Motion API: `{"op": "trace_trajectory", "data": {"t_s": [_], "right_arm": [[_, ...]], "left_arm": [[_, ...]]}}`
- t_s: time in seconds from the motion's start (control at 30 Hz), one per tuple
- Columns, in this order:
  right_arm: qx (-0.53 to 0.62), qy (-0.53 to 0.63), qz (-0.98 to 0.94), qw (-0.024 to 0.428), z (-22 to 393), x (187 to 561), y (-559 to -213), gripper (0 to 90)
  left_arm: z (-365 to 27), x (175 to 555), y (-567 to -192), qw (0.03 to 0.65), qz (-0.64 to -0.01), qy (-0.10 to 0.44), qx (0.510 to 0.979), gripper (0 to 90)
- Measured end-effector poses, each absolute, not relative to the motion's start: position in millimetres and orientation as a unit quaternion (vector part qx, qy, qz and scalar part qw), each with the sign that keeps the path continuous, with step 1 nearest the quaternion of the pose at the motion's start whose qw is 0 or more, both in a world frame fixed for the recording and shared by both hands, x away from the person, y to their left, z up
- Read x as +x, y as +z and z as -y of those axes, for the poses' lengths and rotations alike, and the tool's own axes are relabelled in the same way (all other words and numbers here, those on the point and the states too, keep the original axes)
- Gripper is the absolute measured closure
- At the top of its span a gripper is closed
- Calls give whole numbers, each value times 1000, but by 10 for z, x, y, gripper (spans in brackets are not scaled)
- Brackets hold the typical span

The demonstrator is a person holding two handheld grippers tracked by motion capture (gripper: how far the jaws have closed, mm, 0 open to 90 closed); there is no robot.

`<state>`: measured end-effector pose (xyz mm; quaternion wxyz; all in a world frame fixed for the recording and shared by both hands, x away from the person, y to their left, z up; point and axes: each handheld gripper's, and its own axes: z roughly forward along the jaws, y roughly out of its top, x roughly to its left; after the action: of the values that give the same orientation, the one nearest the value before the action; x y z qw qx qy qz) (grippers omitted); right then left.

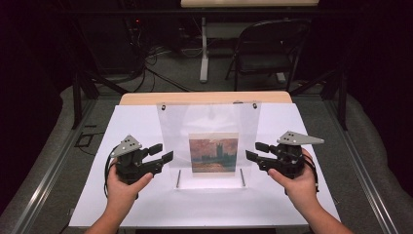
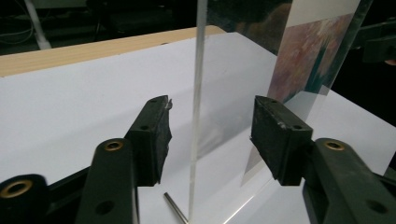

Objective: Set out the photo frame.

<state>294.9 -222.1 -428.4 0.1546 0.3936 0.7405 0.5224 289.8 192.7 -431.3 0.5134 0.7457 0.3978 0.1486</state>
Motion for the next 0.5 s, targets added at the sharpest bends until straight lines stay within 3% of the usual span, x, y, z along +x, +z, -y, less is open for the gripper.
{"op": "trace_trajectory", "data": {"t_s": [0.2,0.5], "right_arm": [[392,529,-734,169,2321,2890,-4234,389],[417,539,-703,202,2617,2637,-4265,363]], "left_arm": [[-2070,2826,-4278,516,-399,168,739,363],[-2280,2659,-4337,512,-414,190,728,351]]}}
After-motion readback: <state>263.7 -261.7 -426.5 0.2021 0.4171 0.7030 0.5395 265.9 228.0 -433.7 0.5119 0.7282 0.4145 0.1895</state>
